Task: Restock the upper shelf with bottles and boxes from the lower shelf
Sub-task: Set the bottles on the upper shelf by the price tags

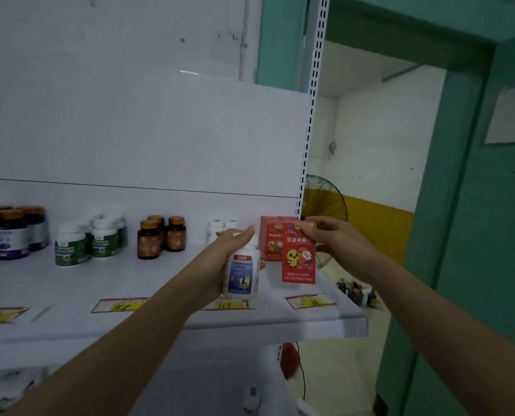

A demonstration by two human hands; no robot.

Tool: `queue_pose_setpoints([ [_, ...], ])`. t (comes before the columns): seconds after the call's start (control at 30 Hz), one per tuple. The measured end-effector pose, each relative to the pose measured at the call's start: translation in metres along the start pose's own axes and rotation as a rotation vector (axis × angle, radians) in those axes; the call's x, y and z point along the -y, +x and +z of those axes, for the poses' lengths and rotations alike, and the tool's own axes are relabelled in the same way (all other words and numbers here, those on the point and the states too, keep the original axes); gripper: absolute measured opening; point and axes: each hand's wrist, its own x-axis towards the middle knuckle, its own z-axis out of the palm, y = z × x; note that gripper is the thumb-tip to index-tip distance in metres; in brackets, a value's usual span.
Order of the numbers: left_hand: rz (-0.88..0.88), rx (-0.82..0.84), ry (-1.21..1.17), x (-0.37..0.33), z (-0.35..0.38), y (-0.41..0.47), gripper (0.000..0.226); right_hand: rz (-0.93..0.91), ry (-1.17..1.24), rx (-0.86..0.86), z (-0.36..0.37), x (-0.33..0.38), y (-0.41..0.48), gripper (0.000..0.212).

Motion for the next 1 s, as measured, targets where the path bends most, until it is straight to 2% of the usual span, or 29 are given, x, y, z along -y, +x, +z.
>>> queue_pose_setpoints([
  [0.07, 0.022, -0.043, 0.035, 0.007, 0.005, 0.032, 0.021, -0.006, -0.015, 0.012, -0.019, -0.02, 0.029, 0.045],
  [0.2, 0.03, -0.112, 0.062, 0.017, 0.015, 0.085, 0.021, 0.009, -0.068, 0.041, -0.049, -0.058, 0.081, 0.052],
  [0.37, 0.009, -0.15, 0.06, 0.026, 0.014, 0.125, 0.023, -0.008, -0.112, 0.094, -0.07, -0.085, 0.133, 0.036],
  [0.8, -0.005, -0.202, 0.045, 0.034, -0.022, 0.162, 0.024, 0.094, -0.093, 0.148, -0.067, -0.111, 0.191, 0.051],
  [1.0, -0.011, -0.202, 0.045, 0.035, -0.029, 0.167, 0.026, 0.044, -0.187, 0.162, -0.067, -0.112, 0.196, 0.054],
])
